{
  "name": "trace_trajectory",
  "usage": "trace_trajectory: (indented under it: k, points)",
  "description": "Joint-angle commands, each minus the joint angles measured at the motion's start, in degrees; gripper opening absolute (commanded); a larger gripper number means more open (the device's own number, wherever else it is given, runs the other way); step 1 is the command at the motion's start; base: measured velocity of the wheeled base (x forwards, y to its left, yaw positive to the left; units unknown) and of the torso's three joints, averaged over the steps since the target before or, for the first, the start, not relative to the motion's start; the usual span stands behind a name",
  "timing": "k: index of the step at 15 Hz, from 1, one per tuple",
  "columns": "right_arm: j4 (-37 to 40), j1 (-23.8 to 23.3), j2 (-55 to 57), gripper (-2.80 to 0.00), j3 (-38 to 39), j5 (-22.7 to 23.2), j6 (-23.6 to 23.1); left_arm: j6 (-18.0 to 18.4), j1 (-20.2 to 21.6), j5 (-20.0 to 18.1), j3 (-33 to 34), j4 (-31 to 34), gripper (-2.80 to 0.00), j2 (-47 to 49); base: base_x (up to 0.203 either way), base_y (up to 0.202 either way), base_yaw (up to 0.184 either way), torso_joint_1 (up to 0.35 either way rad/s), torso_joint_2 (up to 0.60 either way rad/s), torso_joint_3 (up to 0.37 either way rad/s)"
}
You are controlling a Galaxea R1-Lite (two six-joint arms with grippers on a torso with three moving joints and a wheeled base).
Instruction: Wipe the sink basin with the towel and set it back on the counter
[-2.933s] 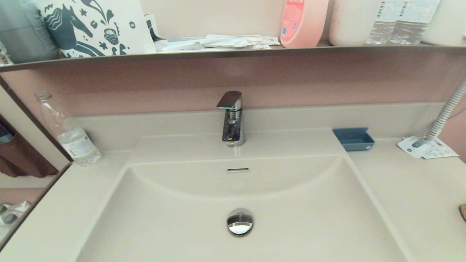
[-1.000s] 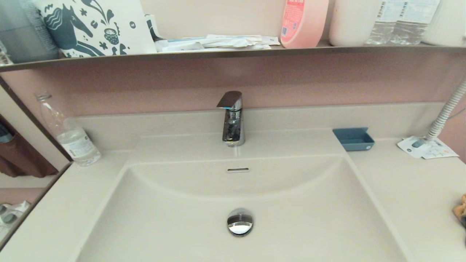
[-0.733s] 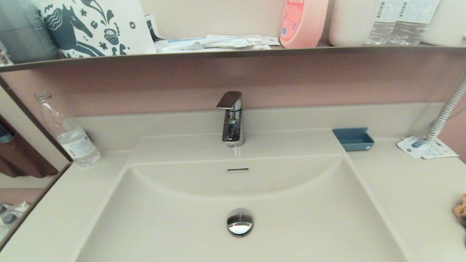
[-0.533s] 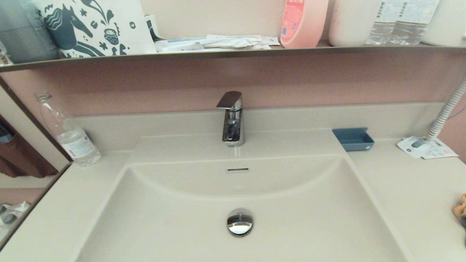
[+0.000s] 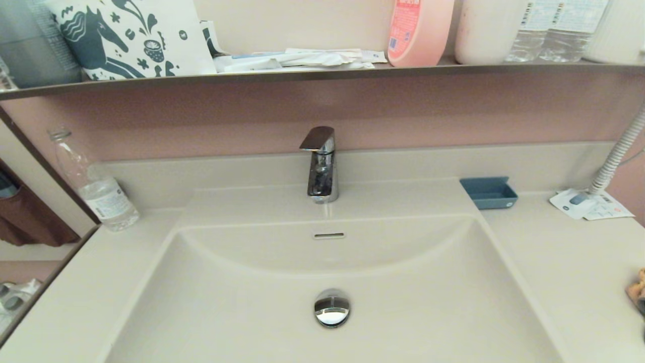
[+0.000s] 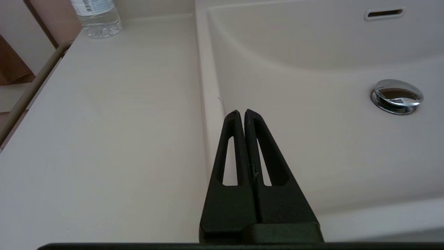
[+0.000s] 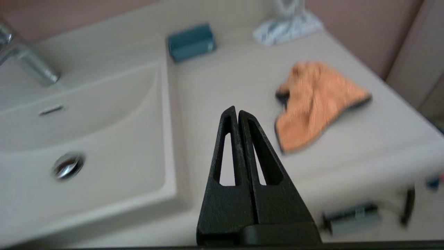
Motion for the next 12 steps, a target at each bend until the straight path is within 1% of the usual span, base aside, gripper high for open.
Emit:
trace_trajectory:
  k: [1, 3, 5, 7, 8, 10, 12]
  points:
    - [-11.2, -0.1, -3.6, -2.8, 8.7, -0.2, -1.2, 0.0, 0.0, 0.0, 0.0, 0.0, -2.8, 0.1, 0.0, 0.0, 0.0, 0.0, 0.0, 0.0]
    - [-20.3, -0.2, -4.1, -2.8, 19.5, -0.3, -4.6, 0.0, 0.0, 0.0, 0.0, 0.0, -2.8, 0.1, 0.0, 0.0, 0.0, 0.0, 0.0, 0.0]
    - [-31.4, -0.2, -4.3, -2.8, 31.6, -0.2, -8.3, 0.0, 0.0, 0.0, 0.0, 0.0, -2.8, 0.1, 0.0, 0.0, 0.0, 0.0, 0.0, 0.0]
    - [-41.4, -0.2, -4.4, -2.8, 41.4, 0.6, -12.1, 0.0, 0.0, 0.0, 0.0, 0.0, -2.8, 0.1, 0.0, 0.0, 0.0, 0.0, 0.0, 0.0]
    - [-44.6, -0.2, -4.4, -2.8, 44.0, 1.4, -12.8, 0.0, 0.0, 0.0, 0.0, 0.0, -2.8, 0.1, 0.0, 0.0, 0.0, 0.0, 0.0, 0.0]
    - [-45.2, -0.2, -4.5, -2.8, 44.7, 3.6, -12.5, 0.0, 0.0, 0.0, 0.0, 0.0, -2.8, 0.1, 0.0, 0.0, 0.0, 0.0, 0.0, 0.0]
    - [-42.2, -0.2, -4.5, -2.8, 44.7, 5.0, -13.7, 0.0, 0.0, 0.0, 0.0, 0.0, -2.8, 0.1, 0.0, 0.0, 0.0, 0.0, 0.0, 0.0]
